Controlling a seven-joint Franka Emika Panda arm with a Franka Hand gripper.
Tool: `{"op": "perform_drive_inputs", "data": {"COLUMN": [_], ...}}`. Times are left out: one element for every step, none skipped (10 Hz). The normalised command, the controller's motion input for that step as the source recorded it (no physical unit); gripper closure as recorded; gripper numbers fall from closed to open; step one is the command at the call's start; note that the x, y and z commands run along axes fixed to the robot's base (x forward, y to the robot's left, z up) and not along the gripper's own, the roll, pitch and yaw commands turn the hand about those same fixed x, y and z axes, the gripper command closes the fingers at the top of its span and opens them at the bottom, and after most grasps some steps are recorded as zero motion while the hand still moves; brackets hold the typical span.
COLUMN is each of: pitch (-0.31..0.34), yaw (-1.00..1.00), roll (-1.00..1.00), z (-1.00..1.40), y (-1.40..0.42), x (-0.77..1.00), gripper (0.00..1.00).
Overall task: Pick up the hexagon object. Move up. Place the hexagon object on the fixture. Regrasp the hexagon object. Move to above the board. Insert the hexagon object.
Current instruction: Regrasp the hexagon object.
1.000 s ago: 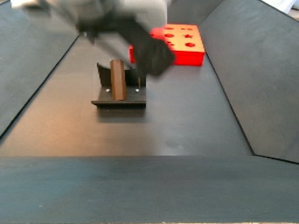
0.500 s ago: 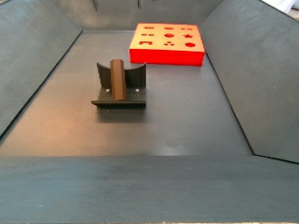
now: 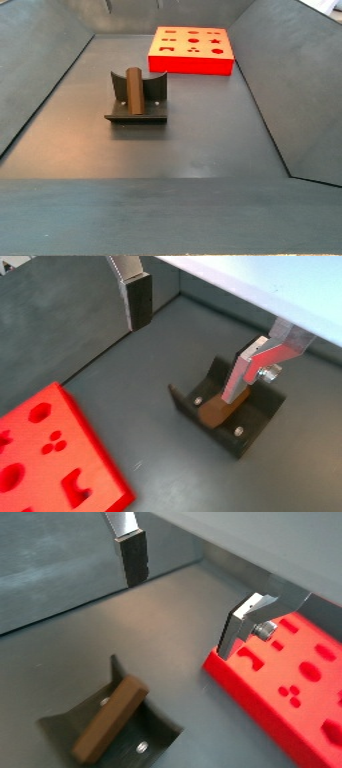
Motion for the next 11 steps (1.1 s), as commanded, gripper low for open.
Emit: {"op": "perform_drive_inputs", "data": {"pitch": [0.006, 0.001, -0.001, 0.000, 0.003, 0.006, 0.012, 0.019, 0.030, 0.036, 0.054], "yaw": [0.03, 0.03, 0.03, 0.04, 0.04, 0.04, 0.04, 0.04, 0.05, 0.05, 0.06], "roll": [1.00, 1.00, 1.00, 1.00, 1.00, 1.00, 1.00, 1.00, 1.00, 1.00, 1.00], "z": [0.01, 0.01, 0.01, 0.01, 0.01, 0.01, 0.00, -0.01, -0.01, -0.01, -0.01], "y": [-0.02, -0.02, -0.02, -0.02, -0.02, -0.02, -0.02, -0.02, -0.02, -0.03, -0.03], "x": [-0.03, -0.02, -0.02, -0.02, -0.02, -0.01, 0.01, 0.02, 0.04, 0.05, 0.06], "gripper": [0.00, 0.00, 0.00, 0.00, 0.00, 0.00, 0.00, 0.00, 0.00, 0.00, 0.00]}}
